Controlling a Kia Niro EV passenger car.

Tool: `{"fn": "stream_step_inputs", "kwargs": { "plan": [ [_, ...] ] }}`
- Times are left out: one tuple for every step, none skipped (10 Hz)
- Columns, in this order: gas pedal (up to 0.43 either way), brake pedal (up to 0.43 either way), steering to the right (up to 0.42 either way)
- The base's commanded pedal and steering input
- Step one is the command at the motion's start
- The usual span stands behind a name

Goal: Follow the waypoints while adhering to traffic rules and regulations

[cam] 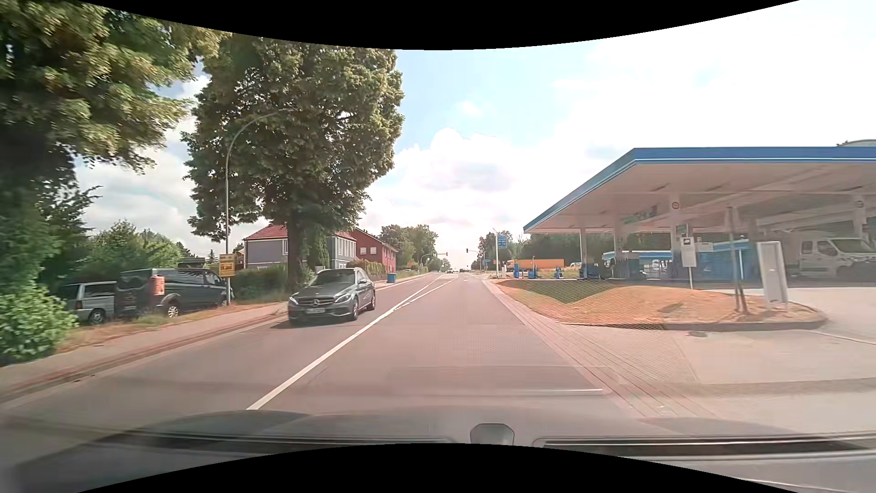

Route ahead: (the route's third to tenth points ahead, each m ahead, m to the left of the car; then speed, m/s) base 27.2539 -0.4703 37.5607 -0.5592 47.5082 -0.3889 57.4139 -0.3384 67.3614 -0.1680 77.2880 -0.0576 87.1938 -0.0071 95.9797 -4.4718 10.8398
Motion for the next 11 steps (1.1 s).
{"fn": "stream_step_inputs", "kwargs": {
  "plan": [
    [0.189,0.000,0.003],
    [0.189,0.000,0.003],
    [0.189,0.000,0.003],
    [0.189,0.000,0.003],
    [0.189,0.000,0.003],
    [0.189,0.000,0.003],
    [0.197,0.000,0.003],
    [0.197,0.000,0.003],
    [0.197,0.000,0.002],
    [0.197,0.000,0.001],
    [0.197,0.000,0.001]
  ]
}}
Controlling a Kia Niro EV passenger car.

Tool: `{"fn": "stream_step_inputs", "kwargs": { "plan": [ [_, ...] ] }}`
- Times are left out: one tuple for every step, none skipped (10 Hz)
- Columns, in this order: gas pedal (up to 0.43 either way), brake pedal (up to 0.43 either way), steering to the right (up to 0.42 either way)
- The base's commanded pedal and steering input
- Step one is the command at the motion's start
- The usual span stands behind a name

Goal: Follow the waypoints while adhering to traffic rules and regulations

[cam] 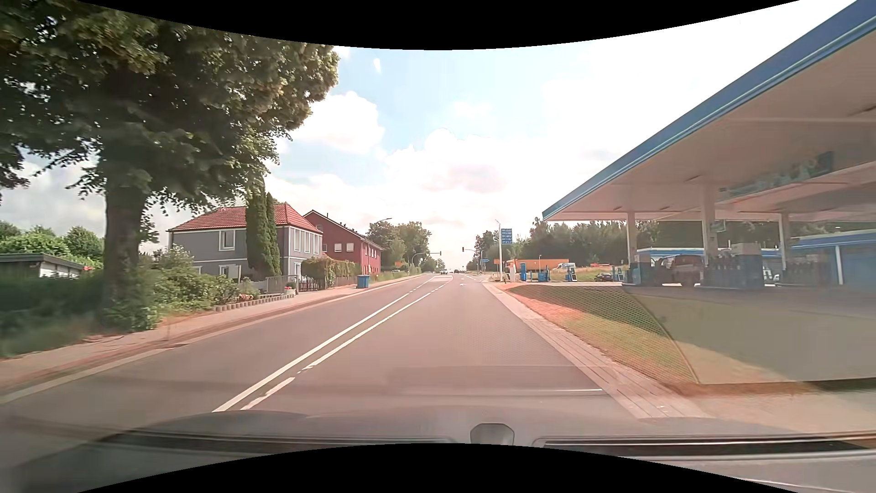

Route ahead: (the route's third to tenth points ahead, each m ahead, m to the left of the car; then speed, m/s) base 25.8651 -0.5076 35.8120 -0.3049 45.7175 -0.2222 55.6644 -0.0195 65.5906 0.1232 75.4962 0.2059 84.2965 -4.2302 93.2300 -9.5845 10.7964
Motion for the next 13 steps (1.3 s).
{"fn": "stream_step_inputs", "kwargs": {
  "plan": [
    [0.197,0.000,0.001],
    [0.197,0.000,0.001],
    [0.197,0.000,0.001],
    [0.197,0.000,0.001],
    [0.197,0.000,0.001],
    [0.197,0.000,0.001],
    [0.197,0.000,0.001],
    [0.197,0.000,0.001],
    [0.197,0.000,0.001],
    [0.197,0.000,0.001],
    [0.197,0.000,0.001],
    [0.197,0.000,0.001],
    [0.197,0.000,0.001]
  ]
}}
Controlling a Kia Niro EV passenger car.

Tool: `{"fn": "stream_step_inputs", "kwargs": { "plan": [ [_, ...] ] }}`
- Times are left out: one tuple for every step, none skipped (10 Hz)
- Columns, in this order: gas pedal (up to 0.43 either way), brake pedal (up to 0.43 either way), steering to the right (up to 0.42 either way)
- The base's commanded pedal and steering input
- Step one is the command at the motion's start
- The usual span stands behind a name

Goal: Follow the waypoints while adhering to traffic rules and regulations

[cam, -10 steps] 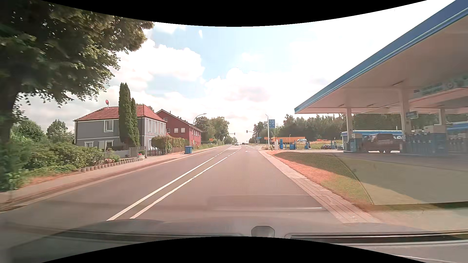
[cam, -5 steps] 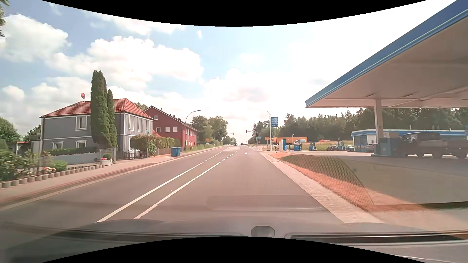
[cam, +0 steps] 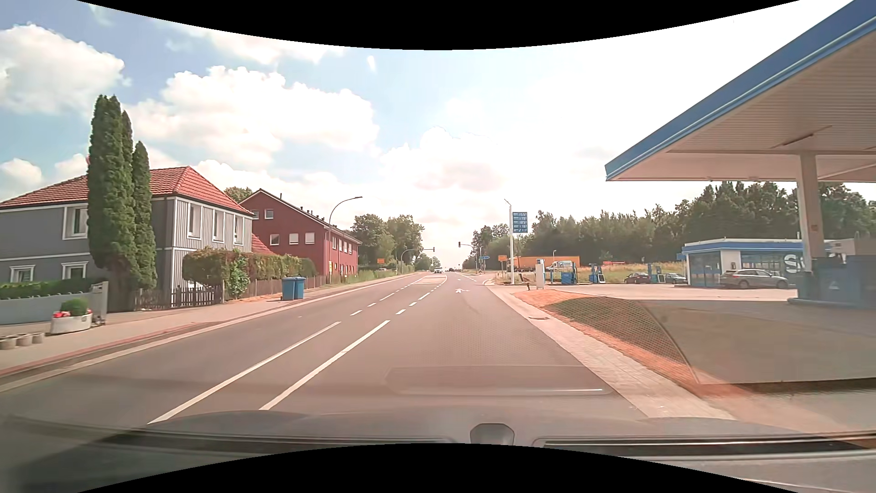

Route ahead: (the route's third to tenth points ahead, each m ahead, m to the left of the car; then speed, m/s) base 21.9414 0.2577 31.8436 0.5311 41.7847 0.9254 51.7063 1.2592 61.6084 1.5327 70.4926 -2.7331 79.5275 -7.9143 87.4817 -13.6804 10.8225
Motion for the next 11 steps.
{"fn": "stream_step_inputs", "kwargs": {
  "plan": [
    [0.197,0.000,0.002],
    [0.189,0.000,0.002],
    [0.177,0.000,0.001],
    [0.169,0.000,0.001],
    [0.169,0.000,0.001],
    [0.169,0.000,0.000],
    [0.169,0.000,0.000],
    [0.169,0.000,0.000],
    [0.169,0.000,-0.001],
    [0.169,0.000,-0.001],
    [0.169,0.000,-0.002]
  ]
}}
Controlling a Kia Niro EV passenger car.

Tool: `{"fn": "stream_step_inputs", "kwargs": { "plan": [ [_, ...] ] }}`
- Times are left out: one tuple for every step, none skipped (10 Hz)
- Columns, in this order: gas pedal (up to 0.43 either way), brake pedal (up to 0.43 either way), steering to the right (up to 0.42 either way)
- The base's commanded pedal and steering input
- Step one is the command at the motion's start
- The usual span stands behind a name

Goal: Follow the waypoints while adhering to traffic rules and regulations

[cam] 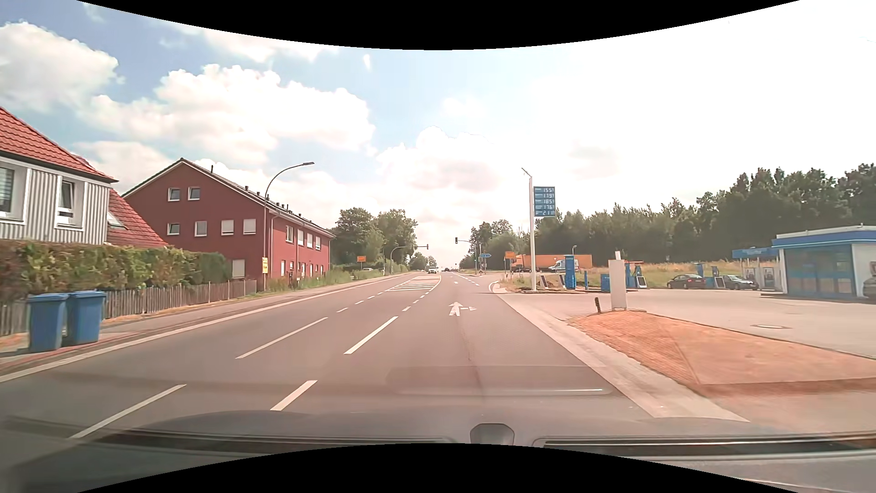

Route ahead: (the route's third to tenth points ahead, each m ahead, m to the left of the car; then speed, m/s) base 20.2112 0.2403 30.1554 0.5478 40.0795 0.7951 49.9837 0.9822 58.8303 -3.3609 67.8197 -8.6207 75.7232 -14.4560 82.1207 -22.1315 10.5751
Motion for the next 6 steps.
{"fn": "stream_step_inputs", "kwargs": {
  "plan": [
    [0.169,0.000,-0.003],
    [0.169,0.000,-0.003],
    [0.169,0.000,-0.004],
    [0.169,0.000,-0.005],
    [0.169,0.000,-0.005],
    [0.169,0.000,-0.005]
  ]
}}
